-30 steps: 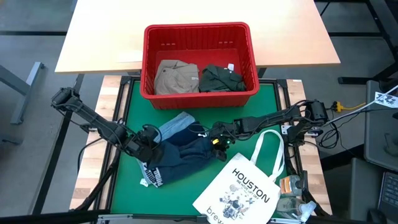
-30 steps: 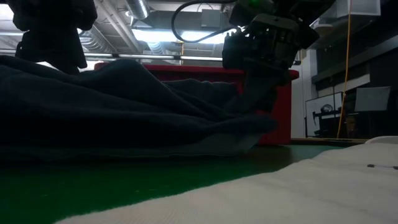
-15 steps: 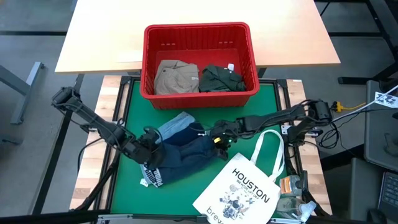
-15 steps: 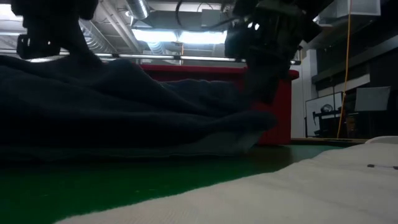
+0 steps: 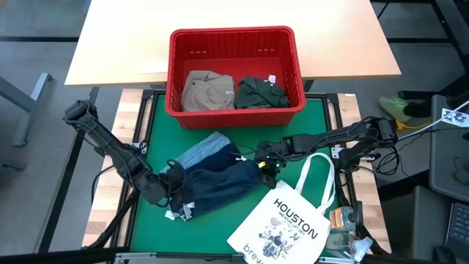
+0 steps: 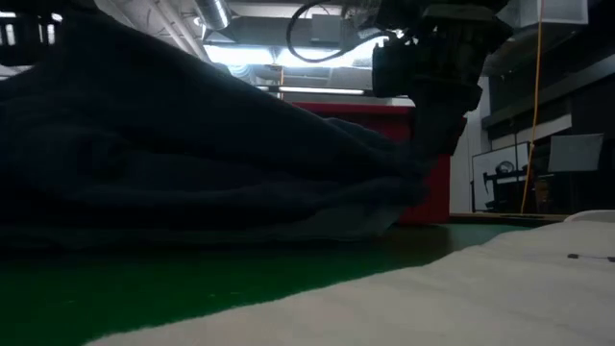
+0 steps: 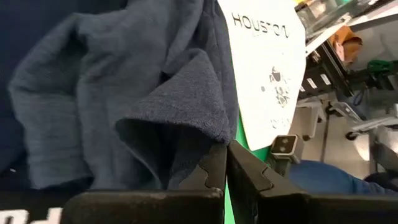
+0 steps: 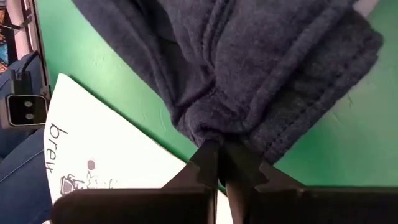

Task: Fold Laundry from Bin
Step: Fold the gray shorts

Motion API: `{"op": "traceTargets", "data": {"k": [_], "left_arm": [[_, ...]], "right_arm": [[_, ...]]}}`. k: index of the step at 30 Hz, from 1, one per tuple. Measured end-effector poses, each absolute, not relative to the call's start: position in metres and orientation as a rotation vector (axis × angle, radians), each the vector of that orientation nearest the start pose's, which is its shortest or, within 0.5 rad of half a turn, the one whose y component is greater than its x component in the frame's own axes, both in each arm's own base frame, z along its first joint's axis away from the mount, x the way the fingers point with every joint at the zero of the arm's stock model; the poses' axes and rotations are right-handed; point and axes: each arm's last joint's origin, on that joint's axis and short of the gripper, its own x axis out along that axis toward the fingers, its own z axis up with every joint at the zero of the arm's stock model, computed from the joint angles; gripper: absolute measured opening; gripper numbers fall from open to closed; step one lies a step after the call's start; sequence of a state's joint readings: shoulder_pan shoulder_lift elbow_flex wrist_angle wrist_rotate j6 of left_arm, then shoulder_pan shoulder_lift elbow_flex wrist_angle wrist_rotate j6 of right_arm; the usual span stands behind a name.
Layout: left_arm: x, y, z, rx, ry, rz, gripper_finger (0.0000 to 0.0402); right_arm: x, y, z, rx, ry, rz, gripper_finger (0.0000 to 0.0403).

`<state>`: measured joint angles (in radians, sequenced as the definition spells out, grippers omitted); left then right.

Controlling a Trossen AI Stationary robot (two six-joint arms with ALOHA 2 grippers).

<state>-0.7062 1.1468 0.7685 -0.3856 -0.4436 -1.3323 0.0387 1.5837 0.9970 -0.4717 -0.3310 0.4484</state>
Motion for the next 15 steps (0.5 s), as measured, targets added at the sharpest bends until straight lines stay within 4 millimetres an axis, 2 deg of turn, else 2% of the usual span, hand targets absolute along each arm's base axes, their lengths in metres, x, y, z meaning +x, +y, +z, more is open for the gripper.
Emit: {"op": "traceTargets", "data": {"k": [5,9,15], "left_arm": [[0.187,-0.151,0.239,-0.873,0.694,0.158,0.0],[0.193,-0.163,0.227,-0.882,0.791,0.098,0.0002],[0.203,-0.177,0.204,-0.884,0.946,0.034,0.0033]], "right_arm": [[0.308,0.021,0.198,0.553,1.113,0.088,0.0017],[0.308,0.021,0.198,0.553,1.113,0.088,0.0017],[0.308,0.021,0.198,0.553,1.115,0.088,0.0017]]}}
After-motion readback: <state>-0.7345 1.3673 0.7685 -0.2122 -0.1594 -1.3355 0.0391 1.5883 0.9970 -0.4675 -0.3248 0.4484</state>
